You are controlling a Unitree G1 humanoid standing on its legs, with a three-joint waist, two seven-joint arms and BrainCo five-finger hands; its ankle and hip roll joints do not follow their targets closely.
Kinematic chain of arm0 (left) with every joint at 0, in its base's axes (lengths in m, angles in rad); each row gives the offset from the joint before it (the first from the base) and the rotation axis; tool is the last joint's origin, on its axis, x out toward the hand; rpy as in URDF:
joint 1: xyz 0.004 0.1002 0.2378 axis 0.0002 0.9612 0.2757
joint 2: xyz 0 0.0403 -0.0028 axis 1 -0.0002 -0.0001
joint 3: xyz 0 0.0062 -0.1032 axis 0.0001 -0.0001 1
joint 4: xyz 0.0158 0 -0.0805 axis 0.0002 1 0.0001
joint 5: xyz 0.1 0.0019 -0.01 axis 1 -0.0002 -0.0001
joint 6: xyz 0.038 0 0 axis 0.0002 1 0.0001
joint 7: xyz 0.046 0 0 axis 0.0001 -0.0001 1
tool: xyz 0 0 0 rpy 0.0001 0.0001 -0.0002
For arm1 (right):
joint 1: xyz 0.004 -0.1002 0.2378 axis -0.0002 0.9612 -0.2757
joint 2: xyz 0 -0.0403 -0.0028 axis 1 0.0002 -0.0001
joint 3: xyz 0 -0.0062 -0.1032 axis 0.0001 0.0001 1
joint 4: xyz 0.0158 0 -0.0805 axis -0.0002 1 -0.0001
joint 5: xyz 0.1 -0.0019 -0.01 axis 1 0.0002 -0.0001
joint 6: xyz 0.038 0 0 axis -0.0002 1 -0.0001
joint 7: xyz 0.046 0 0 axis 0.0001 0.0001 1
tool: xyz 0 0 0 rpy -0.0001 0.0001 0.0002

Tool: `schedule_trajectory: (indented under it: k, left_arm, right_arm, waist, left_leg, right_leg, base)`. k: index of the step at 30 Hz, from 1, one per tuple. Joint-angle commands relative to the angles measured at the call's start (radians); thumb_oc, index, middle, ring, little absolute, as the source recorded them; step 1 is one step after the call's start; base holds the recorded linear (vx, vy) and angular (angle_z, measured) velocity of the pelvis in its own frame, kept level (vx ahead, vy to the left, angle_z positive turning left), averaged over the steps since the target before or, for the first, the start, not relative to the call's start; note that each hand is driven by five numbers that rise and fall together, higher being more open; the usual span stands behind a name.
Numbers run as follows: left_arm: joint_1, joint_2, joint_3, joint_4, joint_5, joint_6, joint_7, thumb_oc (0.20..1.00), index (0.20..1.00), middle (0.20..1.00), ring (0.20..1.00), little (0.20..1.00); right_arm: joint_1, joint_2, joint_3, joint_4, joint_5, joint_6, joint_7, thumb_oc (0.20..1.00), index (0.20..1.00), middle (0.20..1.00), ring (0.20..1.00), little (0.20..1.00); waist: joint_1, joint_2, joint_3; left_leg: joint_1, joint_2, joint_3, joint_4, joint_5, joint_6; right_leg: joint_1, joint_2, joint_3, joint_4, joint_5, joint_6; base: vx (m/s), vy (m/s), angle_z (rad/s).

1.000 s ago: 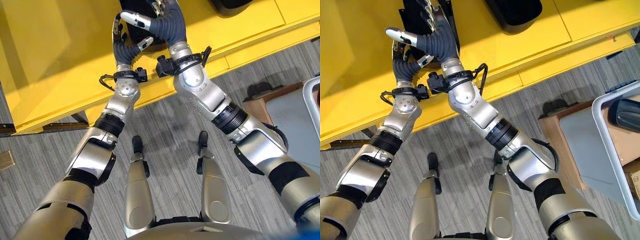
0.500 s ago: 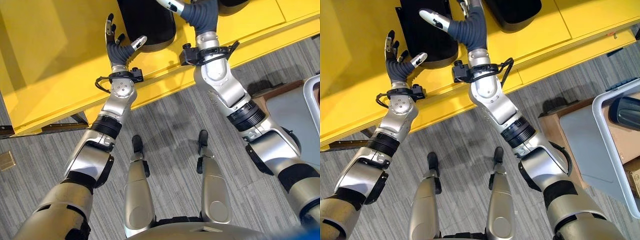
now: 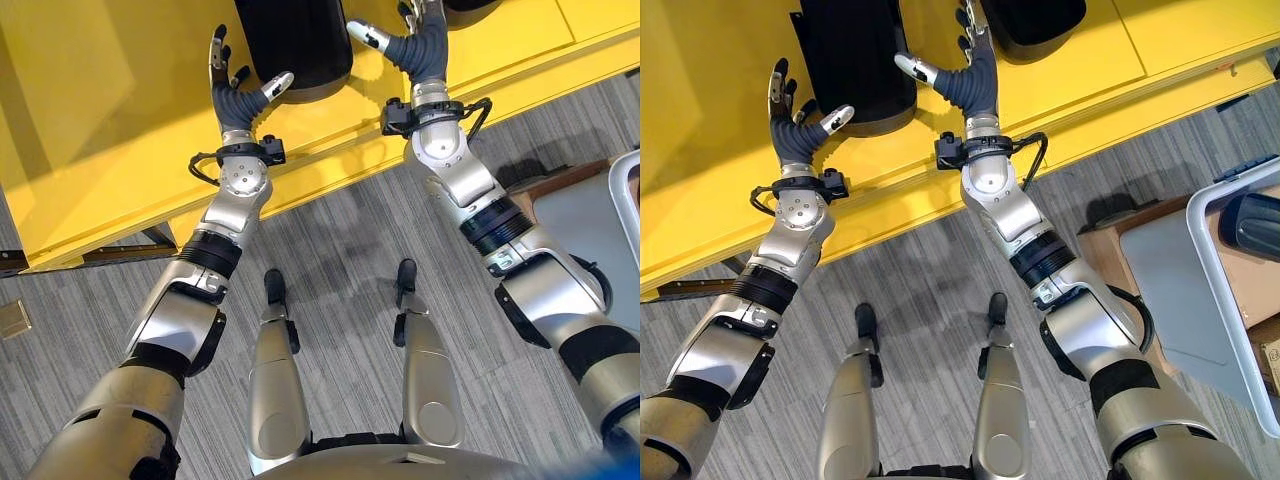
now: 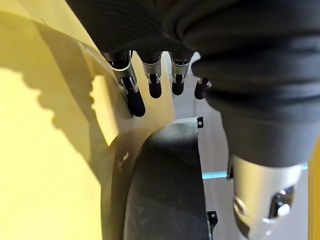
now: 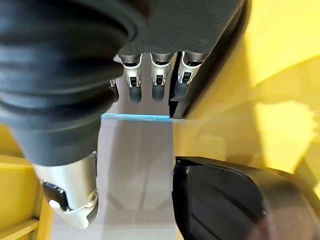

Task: Move parts from the plastic box to the shelf.

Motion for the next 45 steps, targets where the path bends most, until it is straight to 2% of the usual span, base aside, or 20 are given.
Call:
schedule_trajectory:
  k: [1, 10, 25, 45]
  left_arm:
    - [0.010, 0.002, -0.020, 0.012, -0.004, -0.004, -0.017, 1.000, 1.000, 1.000, 1.000, 1.000]
    - [-0.031, -0.009, -0.055, 0.038, -0.021, -0.014, -0.025, 1.000, 1.000, 1.000, 1.000, 1.000]
    - [-0.082, -0.060, -0.131, 0.066, -0.065, -0.033, -0.052, 1.000, 1.000, 1.000, 1.000, 1.000]
    - [-0.082, -0.126, -0.191, 0.051, -0.104, -0.042, -0.076, 1.000, 1.000, 1.000, 1.000, 1.000]
  right_arm:
    - [-0.099, 0.002, -0.032, 0.000, 0.011, -0.030, 0.009, 1.000, 1.000, 1.000, 1.000, 1.000]
    - [-0.152, 0.010, -0.006, 0.152, 0.050, -0.020, 0.025, 1.000, 1.000, 1.000, 1.000, 1.000]
    - [-0.296, 0.093, 0.068, 0.356, 0.095, 0.005, 0.051, 1.000, 1.000, 1.000, 1.000, 1.000]
    - [-0.349, 0.151, 0.100, 0.427, 0.098, 0.026, 0.052, 1.000, 1.000, 1.000, 1.000, 1.000]
  waist:
    - [0.008, 0.005, 0.015]
    - [0.016, 0.015, 0.019]
    - [0.042, 0.030, 0.024]
    - [0.071, 0.032, 0.033]
  left_leg:
    - [-0.004, -0.024, 0.010, -0.022, 0.006, 0.046]
    - [-0.017, -0.030, 0.004, -0.021, 0.007, 0.048]
    - [-0.046, -0.043, -0.014, -0.020, 0.022, 0.050]
    - [-0.081, -0.058, -0.037, 0.013, 0.012, 0.064]
  right_leg:
    - [0.026, 0.023, 0.005, 0.114, -0.078, -0.035]
    - [0.017, 0.023, 0.004, 0.118, -0.078, -0.034]
    - [-0.003, 0.016, -0.007, 0.141, -0.079, -0.035]
    - [-0.016, 0.006, -0.015, 0.171, -0.089, -0.037]
  base:
    - [0.08, -0.007, 0.01]
    - [0.00, 0.000, 0.00]
    - [0.00, 0.002, 0.04]
    - [0.01, 0.016, 0.05]
